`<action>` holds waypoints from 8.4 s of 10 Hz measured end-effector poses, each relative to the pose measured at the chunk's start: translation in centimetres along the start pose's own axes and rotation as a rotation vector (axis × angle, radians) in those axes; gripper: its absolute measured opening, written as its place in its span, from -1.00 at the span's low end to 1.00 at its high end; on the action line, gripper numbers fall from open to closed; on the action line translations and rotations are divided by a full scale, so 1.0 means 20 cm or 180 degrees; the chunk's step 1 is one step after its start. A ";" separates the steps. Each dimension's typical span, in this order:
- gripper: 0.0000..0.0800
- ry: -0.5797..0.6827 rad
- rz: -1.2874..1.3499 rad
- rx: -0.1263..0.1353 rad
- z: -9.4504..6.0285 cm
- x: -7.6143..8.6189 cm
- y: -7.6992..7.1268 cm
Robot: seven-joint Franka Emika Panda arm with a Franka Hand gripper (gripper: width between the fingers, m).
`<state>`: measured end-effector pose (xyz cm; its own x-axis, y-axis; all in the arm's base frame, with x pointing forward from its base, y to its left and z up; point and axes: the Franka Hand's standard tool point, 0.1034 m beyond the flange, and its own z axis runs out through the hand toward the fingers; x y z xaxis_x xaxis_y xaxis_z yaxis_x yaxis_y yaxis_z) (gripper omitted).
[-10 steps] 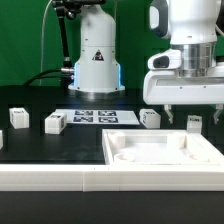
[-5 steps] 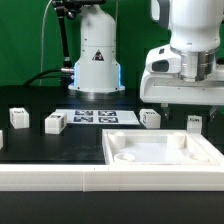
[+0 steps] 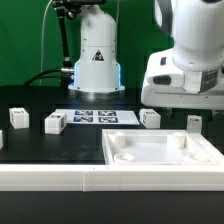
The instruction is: Assemble one leg
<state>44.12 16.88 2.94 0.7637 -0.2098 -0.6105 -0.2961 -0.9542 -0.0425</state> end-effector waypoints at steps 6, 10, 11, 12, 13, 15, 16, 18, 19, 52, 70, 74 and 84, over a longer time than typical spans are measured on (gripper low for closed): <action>0.62 -0.0527 0.0107 -0.0117 0.14 0.01 -0.03; -0.03 -0.0525 0.0115 -0.0118 0.15 0.01 -0.03; -0.27 -0.0523 0.0114 -0.0118 0.15 0.01 -0.03; -0.27 -0.0523 0.0115 -0.0117 0.15 0.01 -0.03; -0.27 -0.0523 0.0115 -0.0117 0.15 0.01 -0.03; -0.27 -0.0523 0.0115 -0.0117 0.15 0.01 -0.03; -0.27 -0.0517 0.0066 -0.0116 0.13 0.01 -0.02; -0.27 -0.0511 -0.0009 -0.0076 -0.04 -0.01 0.03; -0.27 -0.0547 -0.0022 -0.0080 -0.14 -0.06 0.04; -0.27 0.3898 -0.1546 -0.0155 -0.89 0.39 0.01; 0.25 0.3935 -0.1452 -0.0104 -0.79 0.53 -0.02; 0.62 0.3933 -0.1452 -0.0104 -0.79 0.53 -0.02; 0.62 0.3203 -0.1506 -0.0219 -0.88 0.52 0.01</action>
Offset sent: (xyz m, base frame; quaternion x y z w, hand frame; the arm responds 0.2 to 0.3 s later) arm -0.0097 0.0161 -0.0113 -0.0005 -0.1284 0.0264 0.9914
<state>62.12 10.82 10.58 0.9171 0.1308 0.3765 0.1565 -0.9869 -0.0385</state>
